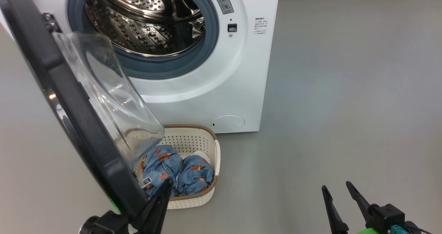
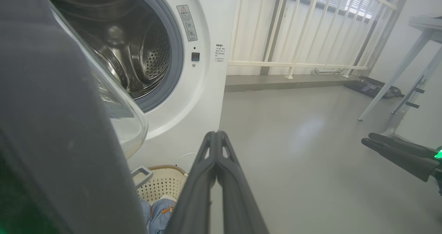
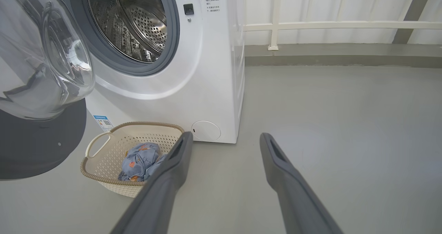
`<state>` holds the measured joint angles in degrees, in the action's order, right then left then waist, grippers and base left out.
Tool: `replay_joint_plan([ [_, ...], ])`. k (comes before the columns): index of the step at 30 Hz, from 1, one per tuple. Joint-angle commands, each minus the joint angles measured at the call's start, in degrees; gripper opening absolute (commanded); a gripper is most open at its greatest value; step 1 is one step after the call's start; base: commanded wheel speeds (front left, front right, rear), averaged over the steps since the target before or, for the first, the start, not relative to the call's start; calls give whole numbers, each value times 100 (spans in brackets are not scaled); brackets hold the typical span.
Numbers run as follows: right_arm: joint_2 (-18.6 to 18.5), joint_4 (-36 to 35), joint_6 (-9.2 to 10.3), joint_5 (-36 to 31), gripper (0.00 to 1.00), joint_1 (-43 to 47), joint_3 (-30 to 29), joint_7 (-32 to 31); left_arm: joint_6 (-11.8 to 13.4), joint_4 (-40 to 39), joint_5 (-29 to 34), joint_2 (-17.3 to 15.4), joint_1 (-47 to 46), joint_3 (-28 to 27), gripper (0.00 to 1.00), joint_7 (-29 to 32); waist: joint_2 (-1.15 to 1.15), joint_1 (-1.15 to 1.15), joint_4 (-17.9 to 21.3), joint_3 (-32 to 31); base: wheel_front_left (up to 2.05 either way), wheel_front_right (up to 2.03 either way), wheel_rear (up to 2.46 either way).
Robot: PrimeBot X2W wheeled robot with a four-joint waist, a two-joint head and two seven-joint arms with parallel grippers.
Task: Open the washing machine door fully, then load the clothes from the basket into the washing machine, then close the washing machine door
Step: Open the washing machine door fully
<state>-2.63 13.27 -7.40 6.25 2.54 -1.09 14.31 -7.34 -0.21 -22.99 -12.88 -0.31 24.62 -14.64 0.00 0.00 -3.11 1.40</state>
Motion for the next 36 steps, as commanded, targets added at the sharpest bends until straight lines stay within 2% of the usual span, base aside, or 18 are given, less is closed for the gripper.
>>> replay_joint_plan([
  [1, -25, -114, -9, 59, 100, -126, 142, 69, -14, -79, -36, -24, -273, -245, 0, -36, 0, 0, 22, 15, 0, 0, 0],
  [15, -25, -90, -9, 116, 100, -168, 177, 69, -14, 191, -126, 54, -447, -447, 0, -36, 0, 0, 13, 158, 0, 0, 0],
  [24, -25, -4, -9, 183, 100, -228, 228, 69, -14, 318, -89, 109, -423, -540, 0, -36, 0, 0, -178, 176, 0, 0, 0],
  [36, -25, 122, -9, 292, 100, -198, 272, 69, -14, 536, 6, 263, -317, -1048, 0, -36, 0, 0, -508, 110, 0, 0, 0],
])
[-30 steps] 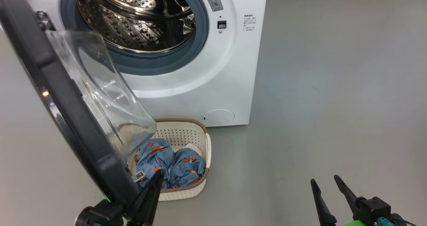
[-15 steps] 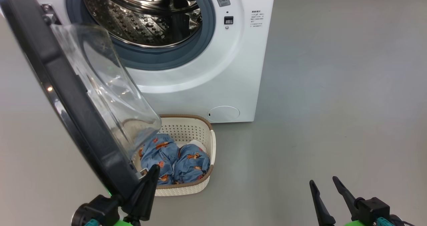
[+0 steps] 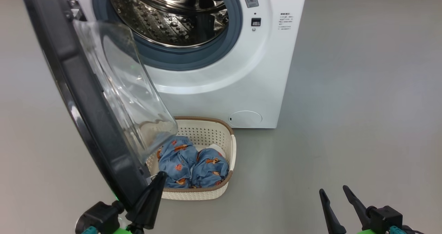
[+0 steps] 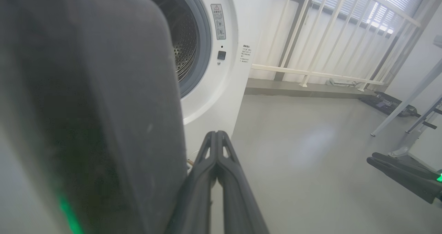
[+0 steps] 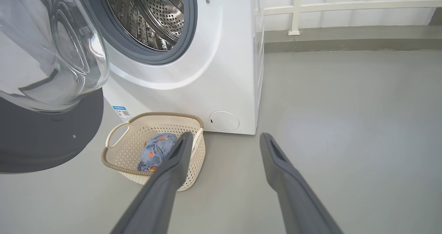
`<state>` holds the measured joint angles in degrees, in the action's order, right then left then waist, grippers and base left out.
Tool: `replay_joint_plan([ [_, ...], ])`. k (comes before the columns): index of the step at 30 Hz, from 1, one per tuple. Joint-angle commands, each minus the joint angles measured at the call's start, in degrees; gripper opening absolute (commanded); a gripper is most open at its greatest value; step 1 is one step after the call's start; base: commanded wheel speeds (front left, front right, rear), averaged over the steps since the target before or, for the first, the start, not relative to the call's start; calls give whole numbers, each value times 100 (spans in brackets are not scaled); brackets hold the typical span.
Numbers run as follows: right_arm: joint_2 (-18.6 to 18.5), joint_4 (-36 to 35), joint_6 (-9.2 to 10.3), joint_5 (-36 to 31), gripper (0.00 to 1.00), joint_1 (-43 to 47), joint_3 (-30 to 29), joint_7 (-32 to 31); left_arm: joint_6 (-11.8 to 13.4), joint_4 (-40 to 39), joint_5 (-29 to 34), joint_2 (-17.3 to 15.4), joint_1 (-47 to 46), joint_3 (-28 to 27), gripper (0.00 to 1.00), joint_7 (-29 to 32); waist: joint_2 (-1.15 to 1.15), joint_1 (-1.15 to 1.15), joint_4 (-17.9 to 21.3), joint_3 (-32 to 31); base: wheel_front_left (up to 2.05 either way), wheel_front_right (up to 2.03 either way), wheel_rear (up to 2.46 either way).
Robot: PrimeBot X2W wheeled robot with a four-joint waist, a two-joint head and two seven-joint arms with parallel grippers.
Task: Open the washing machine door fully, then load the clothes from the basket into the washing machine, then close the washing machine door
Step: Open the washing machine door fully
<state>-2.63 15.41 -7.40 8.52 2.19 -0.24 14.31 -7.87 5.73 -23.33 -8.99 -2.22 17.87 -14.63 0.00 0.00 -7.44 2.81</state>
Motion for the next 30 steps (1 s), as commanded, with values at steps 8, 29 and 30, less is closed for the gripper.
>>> replay_joint_plan([
  [8, -25, -31, -9, 109, 100, -136, 213, 69, 38, 51, 144, -13, -22, -542, 0, -37, 0, 0, -278, -88, 0, 0, 0],
  [29, -25, 96, -9, 187, 100, -200, 269, 69, 38, 20, 440, 315, 293, -1808, 0, -37, 0, 0, -954, -56, 0, 0, 0],
  [30, -25, 103, -9, 188, 100, -204, 271, 69, 38, 35, 439, 330, 301, -1889, 0, -37, 0, 0, -986, -62, 0, 0, 0],
])
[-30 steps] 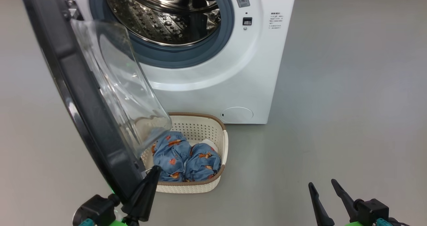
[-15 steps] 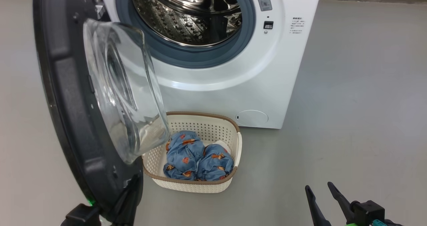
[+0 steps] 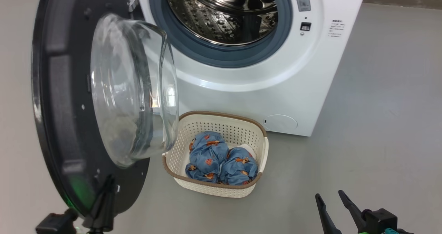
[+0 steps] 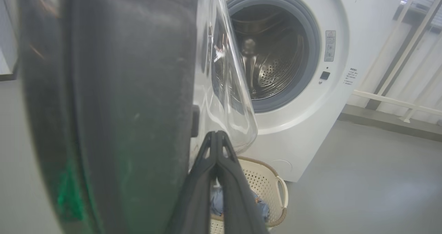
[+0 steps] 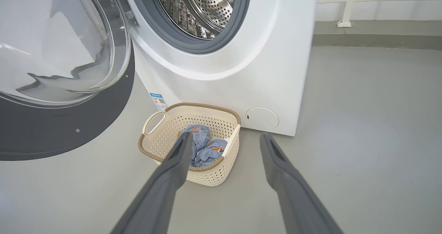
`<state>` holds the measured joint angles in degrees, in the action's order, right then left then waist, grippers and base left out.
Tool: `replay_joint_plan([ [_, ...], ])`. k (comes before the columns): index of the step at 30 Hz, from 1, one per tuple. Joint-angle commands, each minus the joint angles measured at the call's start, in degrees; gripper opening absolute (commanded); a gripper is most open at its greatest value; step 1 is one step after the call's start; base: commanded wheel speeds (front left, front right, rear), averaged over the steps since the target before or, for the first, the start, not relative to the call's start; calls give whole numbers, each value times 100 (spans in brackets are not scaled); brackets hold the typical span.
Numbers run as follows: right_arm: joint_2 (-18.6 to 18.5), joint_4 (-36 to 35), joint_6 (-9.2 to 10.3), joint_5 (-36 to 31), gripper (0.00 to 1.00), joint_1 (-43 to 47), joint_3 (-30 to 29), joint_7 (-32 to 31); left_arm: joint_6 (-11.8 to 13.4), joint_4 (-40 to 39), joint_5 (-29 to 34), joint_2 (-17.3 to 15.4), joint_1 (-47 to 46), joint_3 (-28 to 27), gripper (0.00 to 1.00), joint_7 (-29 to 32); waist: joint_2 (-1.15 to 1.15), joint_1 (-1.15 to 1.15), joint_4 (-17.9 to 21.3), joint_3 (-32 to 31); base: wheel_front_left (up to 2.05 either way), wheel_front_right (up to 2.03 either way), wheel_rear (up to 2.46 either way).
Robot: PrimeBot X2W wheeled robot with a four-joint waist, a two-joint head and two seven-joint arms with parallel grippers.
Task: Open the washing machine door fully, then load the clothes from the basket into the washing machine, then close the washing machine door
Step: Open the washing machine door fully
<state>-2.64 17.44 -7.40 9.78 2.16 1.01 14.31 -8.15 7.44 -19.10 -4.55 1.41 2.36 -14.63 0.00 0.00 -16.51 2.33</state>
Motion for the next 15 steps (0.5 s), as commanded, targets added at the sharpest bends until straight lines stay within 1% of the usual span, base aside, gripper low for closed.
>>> replay_joint_plan([
  [1, -23, -94, -9, 70, 100, -203, 150, 69, 66, -117, 32, -106, -57, -419, 0, -37, 0, 0, -104, -22, 0, 0, 0],
  [8, -23, -80, -9, 92, 100, -215, 174, 69, 66, 214, 14, -91, -135, -987, 0, -37, 0, 0, -181, -17, 0, 0, 0],
  [15, -23, -90, -9, 87, 100, -249, 218, 69, 66, 600, -61, -180, -463, -1637, 0, -37, 0, 0, -85, 63, 0, 0, 0],
])
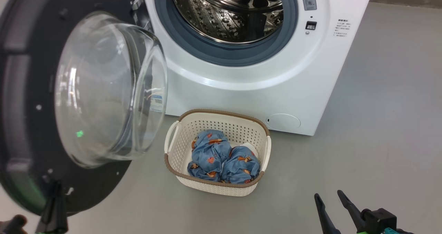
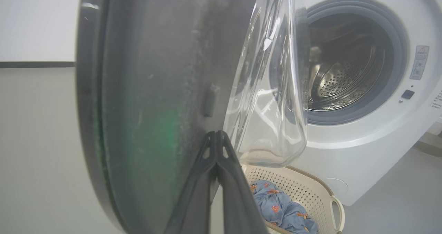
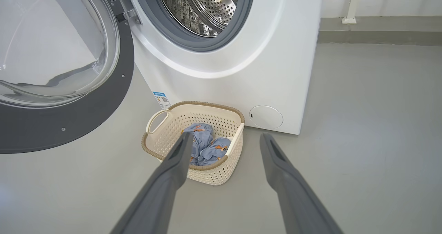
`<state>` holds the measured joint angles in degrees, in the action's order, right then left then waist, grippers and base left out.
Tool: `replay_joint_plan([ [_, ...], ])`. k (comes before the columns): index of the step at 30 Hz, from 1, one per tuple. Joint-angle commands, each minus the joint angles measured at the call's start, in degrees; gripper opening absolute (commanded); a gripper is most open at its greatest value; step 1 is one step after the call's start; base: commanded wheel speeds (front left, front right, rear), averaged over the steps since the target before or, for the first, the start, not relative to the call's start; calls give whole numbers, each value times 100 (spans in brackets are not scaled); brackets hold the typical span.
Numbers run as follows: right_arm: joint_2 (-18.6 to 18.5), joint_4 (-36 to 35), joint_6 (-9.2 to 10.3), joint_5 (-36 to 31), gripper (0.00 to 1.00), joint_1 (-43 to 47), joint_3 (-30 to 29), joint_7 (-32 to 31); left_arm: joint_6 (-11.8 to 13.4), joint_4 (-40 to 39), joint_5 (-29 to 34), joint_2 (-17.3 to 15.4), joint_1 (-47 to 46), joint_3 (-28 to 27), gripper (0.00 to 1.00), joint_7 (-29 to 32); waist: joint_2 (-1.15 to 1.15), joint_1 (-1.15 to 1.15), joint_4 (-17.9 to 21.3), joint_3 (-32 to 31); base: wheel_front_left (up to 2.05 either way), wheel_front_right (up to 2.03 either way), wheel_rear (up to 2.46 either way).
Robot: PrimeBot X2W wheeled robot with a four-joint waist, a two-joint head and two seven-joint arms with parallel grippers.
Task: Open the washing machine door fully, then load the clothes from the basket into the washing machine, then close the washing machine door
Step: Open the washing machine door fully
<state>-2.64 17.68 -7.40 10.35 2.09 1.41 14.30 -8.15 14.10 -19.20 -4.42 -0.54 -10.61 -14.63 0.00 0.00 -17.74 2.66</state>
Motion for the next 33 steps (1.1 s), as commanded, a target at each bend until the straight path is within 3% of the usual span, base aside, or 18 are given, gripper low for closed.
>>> replay_joint_plan([
  [1, -23, -107, -9, 28, 100, -249, 172, 70, 66, -16, -57, -205, -317, -433, 0, -37, 0, 0, 55, 41, 0, 0, 0],
  [9, -23, -87, -9, -6, 100, -298, 184, 70, 73, 514, -78, -422, -707, -1008, 0, -37, 0, 0, 180, 148, 0, 0, 0],
  [17, -23, -65, -9, -95, 100, -399, 218, 70, 74, 1218, -69, -869, -1282, -1639, 0, -37, 0, 0, 316, 286, 0, 0, 0],
  [33, -23, -59, -9, -215, 100, -576, 276, 70, 67, 2118, -10, -1483, -1946, -2022, 0, -37, 0, 0, 528, 527, 0, 0, 0],
])
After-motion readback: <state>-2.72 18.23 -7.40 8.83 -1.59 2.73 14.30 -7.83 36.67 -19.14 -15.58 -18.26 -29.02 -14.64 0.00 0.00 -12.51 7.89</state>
